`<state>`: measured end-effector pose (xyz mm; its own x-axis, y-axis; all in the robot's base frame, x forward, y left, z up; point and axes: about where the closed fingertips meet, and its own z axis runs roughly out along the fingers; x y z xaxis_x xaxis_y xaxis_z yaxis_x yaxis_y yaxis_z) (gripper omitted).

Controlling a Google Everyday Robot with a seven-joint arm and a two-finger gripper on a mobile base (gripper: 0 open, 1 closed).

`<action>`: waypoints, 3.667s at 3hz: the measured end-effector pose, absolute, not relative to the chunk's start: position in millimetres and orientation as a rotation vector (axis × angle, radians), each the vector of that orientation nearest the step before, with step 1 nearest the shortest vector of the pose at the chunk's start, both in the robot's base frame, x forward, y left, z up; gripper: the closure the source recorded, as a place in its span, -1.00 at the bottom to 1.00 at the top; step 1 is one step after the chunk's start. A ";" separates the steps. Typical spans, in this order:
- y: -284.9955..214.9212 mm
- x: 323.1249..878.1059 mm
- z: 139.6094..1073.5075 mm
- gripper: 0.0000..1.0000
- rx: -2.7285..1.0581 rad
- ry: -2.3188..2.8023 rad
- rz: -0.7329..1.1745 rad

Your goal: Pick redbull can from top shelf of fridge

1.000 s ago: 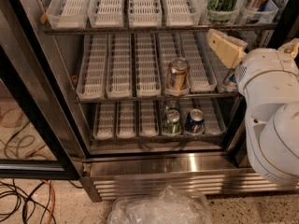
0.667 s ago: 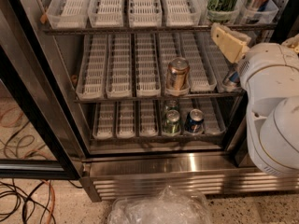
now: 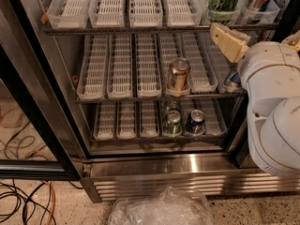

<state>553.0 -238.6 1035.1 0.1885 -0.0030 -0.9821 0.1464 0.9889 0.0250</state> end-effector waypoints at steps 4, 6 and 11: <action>-238.6 553.1 1035.2 -0.28 0.122 1.378 -0.105; -241.5 559.0 1041.8 -0.28 0.118 1.358 -0.116; -250.1 597.5 1062.5 -0.22 0.121 1.300 -0.147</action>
Offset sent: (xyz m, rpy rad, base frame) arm 0.0000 0.0000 0.0000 0.0000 0.0000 0.0000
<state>597.5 -250.1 1062.5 0.2600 -0.0405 -0.9648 0.1763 0.9843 0.0062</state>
